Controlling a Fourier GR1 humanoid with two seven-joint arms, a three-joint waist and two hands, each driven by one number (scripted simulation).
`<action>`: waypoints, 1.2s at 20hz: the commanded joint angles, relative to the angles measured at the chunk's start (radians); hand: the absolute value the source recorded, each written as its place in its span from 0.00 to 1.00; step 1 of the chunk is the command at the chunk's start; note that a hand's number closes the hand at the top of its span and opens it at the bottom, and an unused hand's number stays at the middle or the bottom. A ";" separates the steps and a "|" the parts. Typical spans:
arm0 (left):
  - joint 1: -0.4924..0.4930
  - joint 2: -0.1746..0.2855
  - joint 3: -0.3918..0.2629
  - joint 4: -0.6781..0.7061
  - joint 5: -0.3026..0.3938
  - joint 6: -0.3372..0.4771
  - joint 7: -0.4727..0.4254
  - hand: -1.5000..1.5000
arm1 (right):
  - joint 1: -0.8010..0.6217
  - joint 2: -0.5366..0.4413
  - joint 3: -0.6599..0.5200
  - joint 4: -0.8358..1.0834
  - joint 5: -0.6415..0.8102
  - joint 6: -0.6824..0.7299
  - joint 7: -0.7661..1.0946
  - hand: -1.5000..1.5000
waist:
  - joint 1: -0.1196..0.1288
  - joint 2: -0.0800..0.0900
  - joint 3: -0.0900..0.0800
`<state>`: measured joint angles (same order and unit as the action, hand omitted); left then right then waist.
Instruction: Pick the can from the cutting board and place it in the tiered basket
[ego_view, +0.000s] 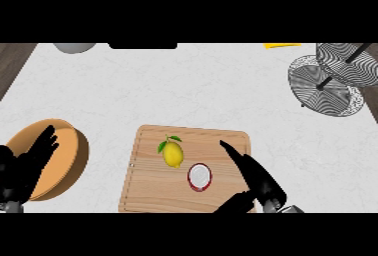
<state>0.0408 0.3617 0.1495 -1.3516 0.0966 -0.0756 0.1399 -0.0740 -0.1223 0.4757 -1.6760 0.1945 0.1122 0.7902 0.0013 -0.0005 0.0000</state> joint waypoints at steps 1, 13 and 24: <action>0.014 -0.043 -0.009 -0.040 -0.022 0.008 0.021 0.50 | -0.019 0.041 -0.035 0.139 0.035 -0.005 -0.129 0.00 | 0.002 0.000 0.000; 0.072 -0.072 0.023 -0.099 -0.072 -0.022 0.015 0.50 | -0.101 0.121 0.075 0.335 0.040 -0.148 -0.153 0.00 | 0.006 0.000 0.000; -0.028 -0.073 0.062 0.017 -0.082 -0.047 -0.010 0.50 | -0.108 0.121 0.117 0.354 0.047 -0.195 -0.332 1.00 | 0.001 0.001 0.000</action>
<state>0.0454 0.2922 0.2021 -1.3757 0.0225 -0.1227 0.1450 -0.1817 -0.0218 0.5519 -1.3456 0.2334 -0.0192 0.5363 0.0010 -0.0062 -0.0049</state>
